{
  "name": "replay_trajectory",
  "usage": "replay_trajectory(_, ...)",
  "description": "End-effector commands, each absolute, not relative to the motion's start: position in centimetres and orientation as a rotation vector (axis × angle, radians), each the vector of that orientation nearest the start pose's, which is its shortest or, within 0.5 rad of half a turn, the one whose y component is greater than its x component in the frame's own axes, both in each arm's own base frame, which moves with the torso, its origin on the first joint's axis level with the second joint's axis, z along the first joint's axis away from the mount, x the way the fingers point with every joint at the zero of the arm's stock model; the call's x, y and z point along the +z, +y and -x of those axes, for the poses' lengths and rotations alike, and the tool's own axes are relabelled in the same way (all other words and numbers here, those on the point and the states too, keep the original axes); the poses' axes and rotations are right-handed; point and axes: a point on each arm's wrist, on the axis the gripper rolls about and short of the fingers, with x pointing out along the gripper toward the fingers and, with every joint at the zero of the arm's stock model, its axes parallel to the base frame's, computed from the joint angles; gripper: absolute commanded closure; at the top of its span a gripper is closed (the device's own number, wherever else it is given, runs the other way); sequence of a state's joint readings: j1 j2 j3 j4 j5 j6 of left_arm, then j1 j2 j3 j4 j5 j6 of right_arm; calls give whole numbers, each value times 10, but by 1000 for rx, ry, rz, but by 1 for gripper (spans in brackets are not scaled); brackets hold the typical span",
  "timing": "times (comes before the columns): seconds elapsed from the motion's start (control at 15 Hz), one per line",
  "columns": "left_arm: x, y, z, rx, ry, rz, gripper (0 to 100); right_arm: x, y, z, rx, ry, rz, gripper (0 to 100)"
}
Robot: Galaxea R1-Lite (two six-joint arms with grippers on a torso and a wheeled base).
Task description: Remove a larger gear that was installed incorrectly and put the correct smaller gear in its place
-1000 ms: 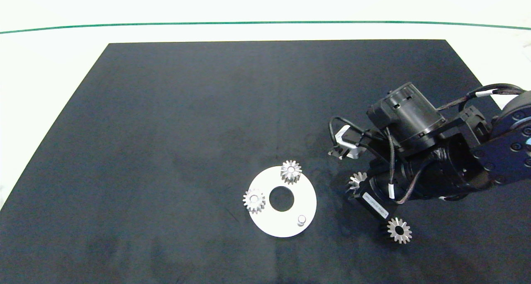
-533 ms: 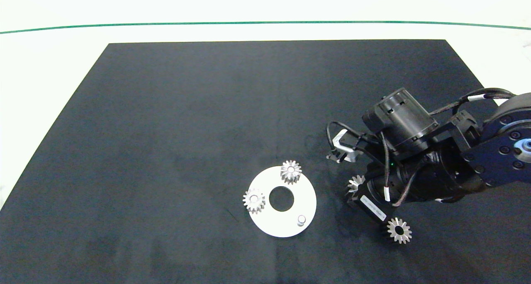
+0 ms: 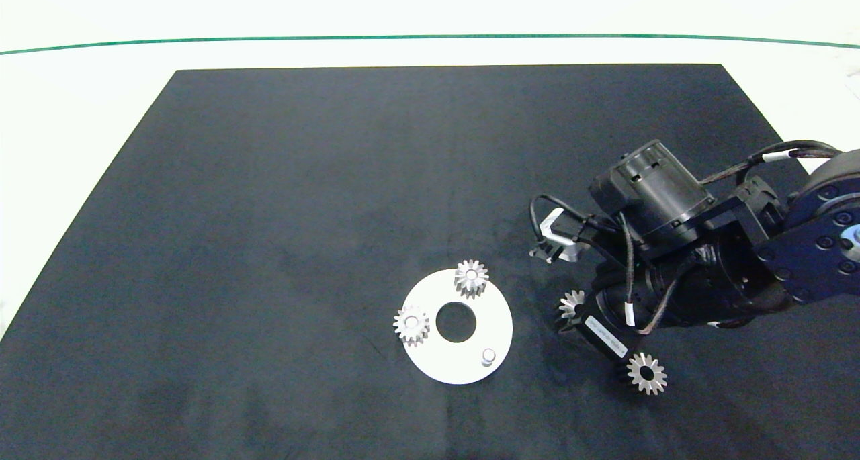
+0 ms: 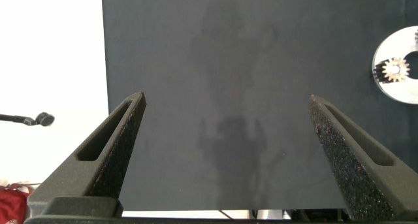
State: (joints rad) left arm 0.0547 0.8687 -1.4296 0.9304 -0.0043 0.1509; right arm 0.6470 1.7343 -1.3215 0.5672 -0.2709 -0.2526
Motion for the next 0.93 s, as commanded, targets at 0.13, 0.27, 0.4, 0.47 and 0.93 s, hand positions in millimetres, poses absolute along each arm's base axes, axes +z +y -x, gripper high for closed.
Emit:
replay_trajectory(0.13, 348, 0, -9, 22, 377, -139, 0, 220, 159, -210, 479, 816, 684, 0)
replay_trajectory(0.27, 348, 0, -9, 22, 377, -139, 0, 218, 144, -190, 480, 824, 689, 0)
replay_trajectory(0.4, 348, 0, -9, 22, 377, -139, 0, 211, 133, -177, 480, 846, 699, 0)
replay_trajectory(0.47, 348, 0, -9, 22, 377, -139, 0, 206, 129, -173, 474, 863, 707, 0)
replay_trajectory(0.93, 348, 0, -7, 20, 371, -141, 0, 184, 125, -178, 443, 951, 723, 2)
